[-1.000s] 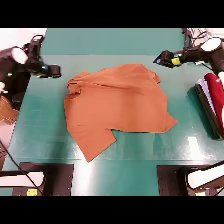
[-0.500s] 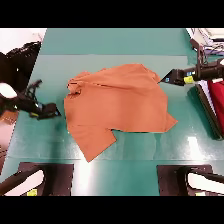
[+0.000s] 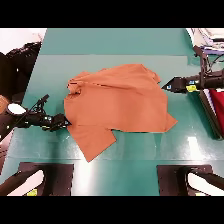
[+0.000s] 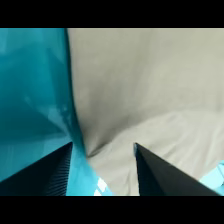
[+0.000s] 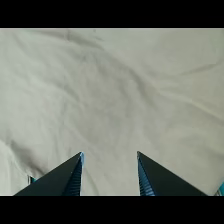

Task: Fold the shirts.

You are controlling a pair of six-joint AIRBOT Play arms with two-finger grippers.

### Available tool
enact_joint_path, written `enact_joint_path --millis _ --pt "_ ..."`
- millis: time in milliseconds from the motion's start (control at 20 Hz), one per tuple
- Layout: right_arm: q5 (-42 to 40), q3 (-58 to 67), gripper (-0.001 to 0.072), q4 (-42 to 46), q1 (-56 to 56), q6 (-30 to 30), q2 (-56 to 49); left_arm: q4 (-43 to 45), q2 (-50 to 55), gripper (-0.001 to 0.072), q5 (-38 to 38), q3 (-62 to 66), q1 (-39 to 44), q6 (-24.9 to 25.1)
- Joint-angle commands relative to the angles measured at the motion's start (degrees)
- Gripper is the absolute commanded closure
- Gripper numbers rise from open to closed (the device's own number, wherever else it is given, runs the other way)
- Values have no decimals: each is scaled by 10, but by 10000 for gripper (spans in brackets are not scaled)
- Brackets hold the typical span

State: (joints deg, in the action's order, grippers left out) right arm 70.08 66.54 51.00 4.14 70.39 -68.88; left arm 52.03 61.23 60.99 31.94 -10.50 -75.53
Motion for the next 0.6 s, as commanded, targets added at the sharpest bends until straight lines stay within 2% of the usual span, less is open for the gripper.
enact_joint_path --millis 0,150,250,300,450,550 --pt "3 -3 333 0 0 0 10 -23 -1 246 -38 -19 20 9" --pt "16 -3 333 1 0 0 10 -27 -1 267 -76 -26 69 3" --pt "42 -4 332 2 -12 0 10 -43 -1 619 -80 -20 72 -1" --pt "58 -7 332 3 -27 1 10 -43 -1 679 -75 -11 72 -1" --pt "99 -65 333 4 -103 1 20 -42 -1 679 -45 36 72 3" --pt "85 -136 335 50 -167 8 40 -42 -1 680 -29 66 72 6"
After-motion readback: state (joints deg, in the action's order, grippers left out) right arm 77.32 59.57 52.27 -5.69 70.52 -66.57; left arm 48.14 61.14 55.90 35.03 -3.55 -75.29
